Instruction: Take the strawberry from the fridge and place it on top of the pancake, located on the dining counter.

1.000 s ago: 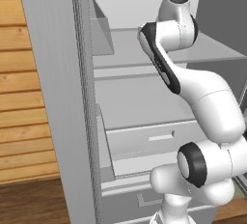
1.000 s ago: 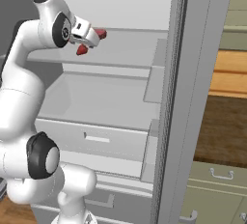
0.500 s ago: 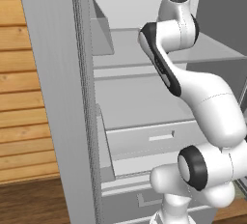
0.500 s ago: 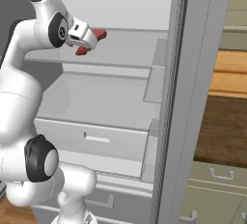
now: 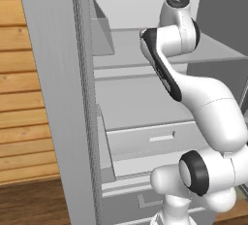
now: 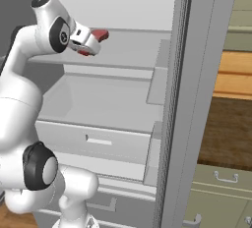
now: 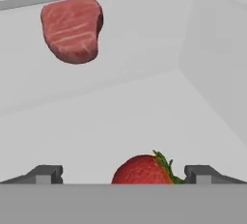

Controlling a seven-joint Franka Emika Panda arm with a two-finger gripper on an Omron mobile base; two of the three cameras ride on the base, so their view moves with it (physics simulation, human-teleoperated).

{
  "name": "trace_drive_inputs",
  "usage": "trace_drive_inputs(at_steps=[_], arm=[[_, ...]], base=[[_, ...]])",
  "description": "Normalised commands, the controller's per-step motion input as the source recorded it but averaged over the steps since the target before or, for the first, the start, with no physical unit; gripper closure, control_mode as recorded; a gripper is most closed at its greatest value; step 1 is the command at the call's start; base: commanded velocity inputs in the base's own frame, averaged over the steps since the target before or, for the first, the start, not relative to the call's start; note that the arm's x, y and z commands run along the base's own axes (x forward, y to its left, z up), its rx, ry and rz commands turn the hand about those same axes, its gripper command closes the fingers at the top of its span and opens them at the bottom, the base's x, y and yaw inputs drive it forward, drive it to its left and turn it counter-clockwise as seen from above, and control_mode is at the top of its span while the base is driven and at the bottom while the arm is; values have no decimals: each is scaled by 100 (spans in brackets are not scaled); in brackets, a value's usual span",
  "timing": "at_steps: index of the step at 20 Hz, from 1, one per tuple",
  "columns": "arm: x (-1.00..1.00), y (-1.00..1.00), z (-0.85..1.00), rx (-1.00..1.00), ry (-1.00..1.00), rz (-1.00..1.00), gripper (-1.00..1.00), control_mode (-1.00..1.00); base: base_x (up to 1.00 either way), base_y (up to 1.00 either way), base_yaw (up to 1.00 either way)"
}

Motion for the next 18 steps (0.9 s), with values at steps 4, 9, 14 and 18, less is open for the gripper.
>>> trace_drive_inputs(at_steps=[4, 9, 14, 18], arm=[[0, 0, -14, 0, -1, -9, -100, -100], [-1, 0, -14, 0, 0, -10, 100, -100], [0, -3, 0, 0, -1, -8, 100, -100], [-1, -1, 0, 0, -1, -6, 100, -100]], base=[[0, 0, 0], [0, 0, 0], [0, 0, 0], [0, 0, 0]])
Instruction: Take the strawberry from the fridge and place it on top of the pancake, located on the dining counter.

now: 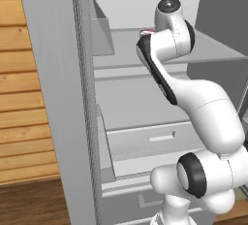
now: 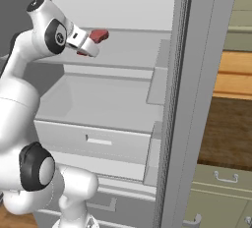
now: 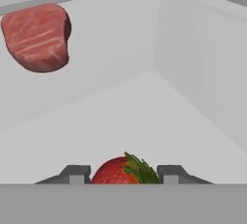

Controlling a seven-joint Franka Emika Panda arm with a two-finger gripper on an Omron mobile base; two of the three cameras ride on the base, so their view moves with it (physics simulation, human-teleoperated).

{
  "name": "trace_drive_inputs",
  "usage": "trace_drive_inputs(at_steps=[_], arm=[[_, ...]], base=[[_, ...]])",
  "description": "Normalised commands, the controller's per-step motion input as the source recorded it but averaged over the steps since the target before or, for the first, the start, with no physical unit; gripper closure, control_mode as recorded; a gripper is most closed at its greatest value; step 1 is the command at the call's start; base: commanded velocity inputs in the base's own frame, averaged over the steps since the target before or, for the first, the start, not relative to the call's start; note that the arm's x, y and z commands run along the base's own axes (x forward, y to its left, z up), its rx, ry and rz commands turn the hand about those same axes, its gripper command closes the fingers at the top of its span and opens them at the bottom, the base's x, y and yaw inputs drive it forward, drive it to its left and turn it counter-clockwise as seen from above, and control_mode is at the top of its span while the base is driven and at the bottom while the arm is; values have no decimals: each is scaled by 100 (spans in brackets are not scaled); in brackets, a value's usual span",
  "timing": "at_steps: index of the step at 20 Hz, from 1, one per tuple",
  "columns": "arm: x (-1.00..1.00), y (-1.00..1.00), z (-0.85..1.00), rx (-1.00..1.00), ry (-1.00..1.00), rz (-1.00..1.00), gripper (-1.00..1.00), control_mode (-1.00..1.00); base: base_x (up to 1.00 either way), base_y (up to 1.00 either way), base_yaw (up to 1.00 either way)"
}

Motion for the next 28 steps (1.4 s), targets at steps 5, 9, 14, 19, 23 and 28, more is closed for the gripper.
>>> trace_drive_inputs(at_steps=[5, 9, 14, 19, 23, 28], arm=[[-32, 0, 0, 0, -6, 5, 100, -100], [-65, -5, -3, 0, -2, 40, 100, -100], [-94, 3, 1, 0, -7, 46, 100, -100], [-100, 5, 12, 0, 3, 20, 100, -100], [-100, 10, -8, 0, 7, 5, 100, -100], [-98, 39, -44, -7, 9, 1, 100, -100]], base=[[0, 0, 0], [0, 0, 0], [0, 0, 0], [0, 0, 0], [0, 0, 0], [0, 0, 0]])
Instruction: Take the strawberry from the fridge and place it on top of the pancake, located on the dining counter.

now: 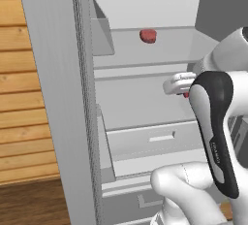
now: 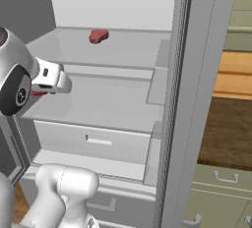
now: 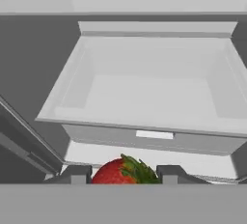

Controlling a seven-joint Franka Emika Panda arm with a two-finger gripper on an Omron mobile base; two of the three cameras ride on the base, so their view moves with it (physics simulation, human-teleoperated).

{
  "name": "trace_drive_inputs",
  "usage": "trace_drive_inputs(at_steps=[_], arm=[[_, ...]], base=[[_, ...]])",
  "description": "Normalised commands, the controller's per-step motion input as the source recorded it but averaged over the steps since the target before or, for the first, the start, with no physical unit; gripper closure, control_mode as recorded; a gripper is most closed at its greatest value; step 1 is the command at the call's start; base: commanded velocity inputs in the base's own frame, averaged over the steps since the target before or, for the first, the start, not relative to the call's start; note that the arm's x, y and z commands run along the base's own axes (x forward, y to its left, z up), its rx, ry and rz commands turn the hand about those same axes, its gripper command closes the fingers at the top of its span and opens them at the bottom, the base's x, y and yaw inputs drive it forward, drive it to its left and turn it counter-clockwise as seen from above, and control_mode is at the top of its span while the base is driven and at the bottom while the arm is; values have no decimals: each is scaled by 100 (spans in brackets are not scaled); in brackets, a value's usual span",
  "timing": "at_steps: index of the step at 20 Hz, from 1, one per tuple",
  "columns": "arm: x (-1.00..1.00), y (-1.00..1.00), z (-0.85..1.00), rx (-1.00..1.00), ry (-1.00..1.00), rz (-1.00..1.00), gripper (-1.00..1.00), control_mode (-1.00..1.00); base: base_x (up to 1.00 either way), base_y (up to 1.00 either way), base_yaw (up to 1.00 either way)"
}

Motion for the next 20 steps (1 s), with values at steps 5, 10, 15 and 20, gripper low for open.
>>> trace_drive_inputs(at_steps=[5, 10, 15, 20], arm=[[-29, -6, -62, 2, 9, -2, 100, -100], [0, -40, -55, 7, 9, -11, 100, -100], [3, -25, -54, 1, 10, -20, 100, -100], [11, -20, -47, 0, 10, -17, 100, -100]], base=[[0, 0, 0], [0, 0, 0], [0, 0, 0], [0, 0, 0]])
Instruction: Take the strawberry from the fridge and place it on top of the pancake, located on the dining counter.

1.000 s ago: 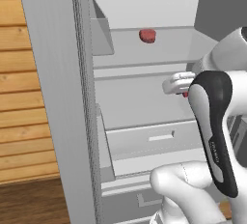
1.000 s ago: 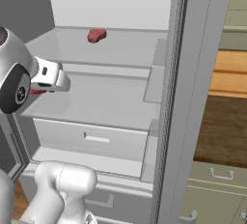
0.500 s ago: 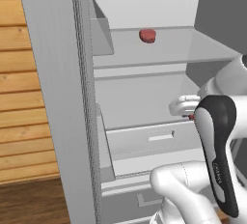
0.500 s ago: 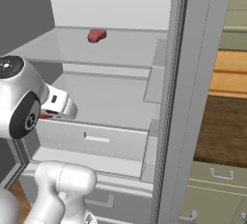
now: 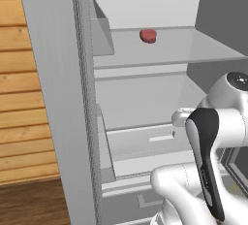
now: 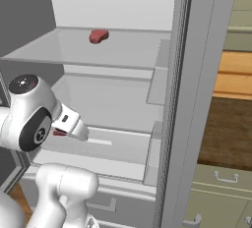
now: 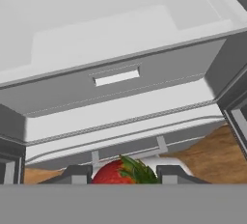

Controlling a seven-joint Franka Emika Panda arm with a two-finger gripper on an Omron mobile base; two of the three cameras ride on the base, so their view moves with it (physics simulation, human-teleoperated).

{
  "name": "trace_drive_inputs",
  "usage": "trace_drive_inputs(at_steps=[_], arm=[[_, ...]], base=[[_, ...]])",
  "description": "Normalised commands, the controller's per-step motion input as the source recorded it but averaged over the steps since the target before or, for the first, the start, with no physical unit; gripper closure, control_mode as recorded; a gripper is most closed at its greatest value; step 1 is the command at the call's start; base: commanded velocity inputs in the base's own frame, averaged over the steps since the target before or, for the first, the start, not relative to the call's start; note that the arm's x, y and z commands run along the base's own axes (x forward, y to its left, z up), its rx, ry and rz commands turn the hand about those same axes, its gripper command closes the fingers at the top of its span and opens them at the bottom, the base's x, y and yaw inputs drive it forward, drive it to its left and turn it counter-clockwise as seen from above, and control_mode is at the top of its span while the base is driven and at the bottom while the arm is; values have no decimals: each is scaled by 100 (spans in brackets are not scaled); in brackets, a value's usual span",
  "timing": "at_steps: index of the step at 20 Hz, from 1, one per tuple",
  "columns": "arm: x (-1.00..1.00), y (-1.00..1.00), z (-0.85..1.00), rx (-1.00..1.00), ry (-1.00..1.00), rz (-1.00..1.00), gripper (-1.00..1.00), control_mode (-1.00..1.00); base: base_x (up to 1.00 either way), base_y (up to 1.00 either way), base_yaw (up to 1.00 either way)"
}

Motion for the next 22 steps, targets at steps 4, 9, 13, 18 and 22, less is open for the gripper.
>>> trace_drive_inputs(at_steps=[4, 9, 13, 18, 22], arm=[[5, -4, -3, 0, 3, -3, 100, -100], [0, 0, 0, 0, 0, 0, 100, -100], [0, 0, 0, 0, 0, 0, 100, -100], [0, 0, 0, 0, 0, 2, 100, 100], [0, 0, 0, 0, 0, 0, 100, 100]], base=[[0, 0, 0], [0, 0, 0], [0, 0, 0], [-29, 0, 20], [-38, -2, 35]])
